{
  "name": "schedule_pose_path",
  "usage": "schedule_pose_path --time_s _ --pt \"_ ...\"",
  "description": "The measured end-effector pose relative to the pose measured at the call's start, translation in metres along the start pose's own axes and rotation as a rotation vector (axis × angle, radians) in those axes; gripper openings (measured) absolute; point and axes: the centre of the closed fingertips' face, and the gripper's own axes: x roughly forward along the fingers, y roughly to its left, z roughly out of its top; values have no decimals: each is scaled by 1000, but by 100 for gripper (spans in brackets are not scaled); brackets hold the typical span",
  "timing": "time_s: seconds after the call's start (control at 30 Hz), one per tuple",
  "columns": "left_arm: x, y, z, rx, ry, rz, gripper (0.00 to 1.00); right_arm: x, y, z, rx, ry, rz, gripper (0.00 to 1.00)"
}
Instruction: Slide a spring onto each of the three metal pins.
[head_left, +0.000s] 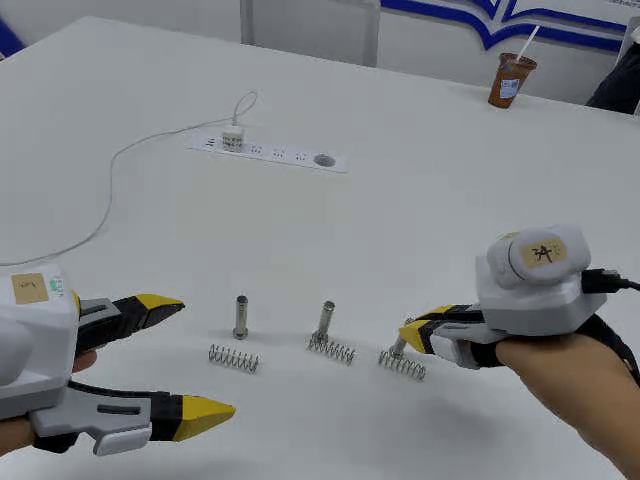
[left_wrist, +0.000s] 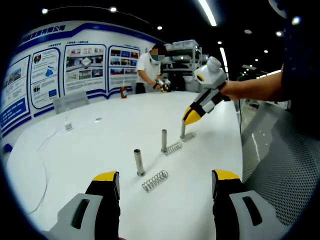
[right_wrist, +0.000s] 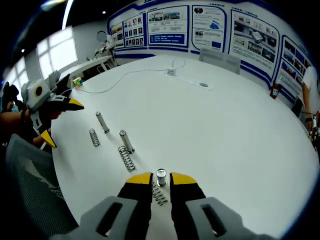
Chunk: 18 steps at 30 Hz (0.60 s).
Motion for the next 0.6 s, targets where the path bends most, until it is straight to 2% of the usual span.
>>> schedule_pose_path --time_s 0.13,0.27,0.33,0.4,0.6 --pt "0 0 0 1 -1 -1 77 -5 0 -3 -11 -5 1 15" --pt "-1 0 0 2 -1 -4 77 -7 -5 -17 -27 16 13 16" --pt "-1 0 -1 3 1 -6 77 -7 -3 -25 -64 39 42 16" --pt "-1 0 -1 4 4 -8 77 -8 -1 -30 -131 58 70 16" --pt "1 -1 1 8 7 -13 77 -3 3 -39 -211 102 119 16"
